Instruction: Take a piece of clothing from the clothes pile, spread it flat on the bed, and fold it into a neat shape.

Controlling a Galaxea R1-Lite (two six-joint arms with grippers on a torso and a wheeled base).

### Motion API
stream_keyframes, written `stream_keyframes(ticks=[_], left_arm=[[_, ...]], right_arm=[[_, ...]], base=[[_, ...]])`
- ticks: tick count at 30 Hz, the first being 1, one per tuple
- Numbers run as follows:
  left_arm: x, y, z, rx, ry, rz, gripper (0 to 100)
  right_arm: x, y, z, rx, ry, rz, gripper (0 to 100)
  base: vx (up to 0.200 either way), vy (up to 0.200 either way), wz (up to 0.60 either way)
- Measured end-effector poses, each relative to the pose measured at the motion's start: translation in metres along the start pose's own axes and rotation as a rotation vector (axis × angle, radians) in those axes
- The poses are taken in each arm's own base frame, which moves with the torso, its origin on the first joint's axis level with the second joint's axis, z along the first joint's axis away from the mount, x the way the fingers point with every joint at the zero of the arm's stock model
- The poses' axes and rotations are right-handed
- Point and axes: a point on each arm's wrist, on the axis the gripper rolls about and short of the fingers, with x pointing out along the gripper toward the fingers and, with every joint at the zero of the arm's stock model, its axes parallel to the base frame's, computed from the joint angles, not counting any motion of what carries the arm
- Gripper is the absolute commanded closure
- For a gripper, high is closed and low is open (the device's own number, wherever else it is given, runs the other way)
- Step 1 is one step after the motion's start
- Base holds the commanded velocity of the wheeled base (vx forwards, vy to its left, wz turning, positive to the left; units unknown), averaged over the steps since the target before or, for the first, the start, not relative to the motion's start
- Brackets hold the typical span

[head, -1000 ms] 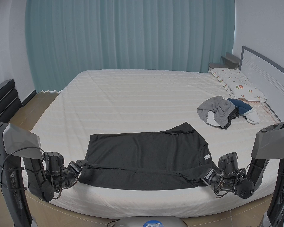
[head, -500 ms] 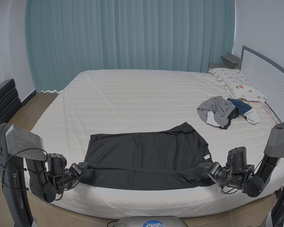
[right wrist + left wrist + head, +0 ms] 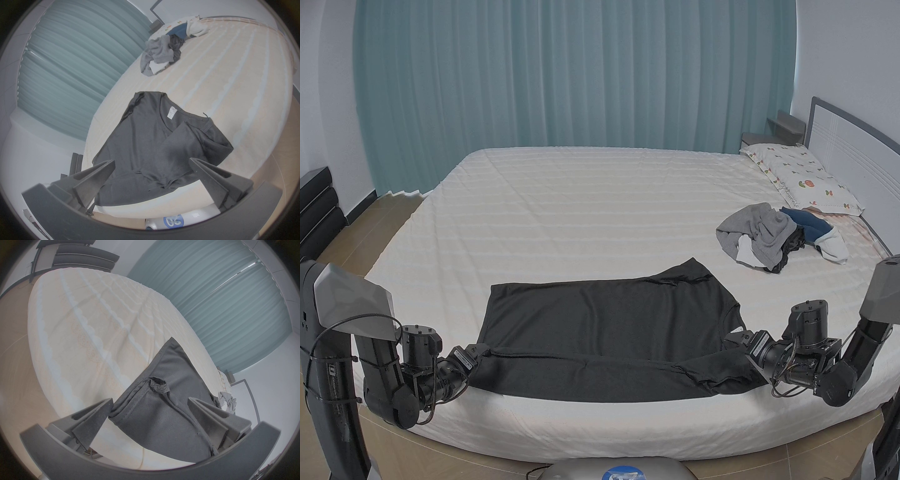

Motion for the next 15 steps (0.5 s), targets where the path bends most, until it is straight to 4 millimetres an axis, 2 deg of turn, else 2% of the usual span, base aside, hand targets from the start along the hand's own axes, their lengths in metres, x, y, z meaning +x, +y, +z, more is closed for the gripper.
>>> stream_keyframes(ticks=[7,15], left_arm=[[0.001,0.001,-0.001,0.001,0.003,0.003,0],[0.001,0.001,-0.003,0.005,0.009,0.005,0]], right_arm=[[0.026,-0.016,-0.008,-0.013,0.03,-0.025,0],[0.03,-0.026,-0.013,-0.048,0.042,-0.072,0]], base=[[0.0,0.0,0.0],[0.0,0.0,0.0]])
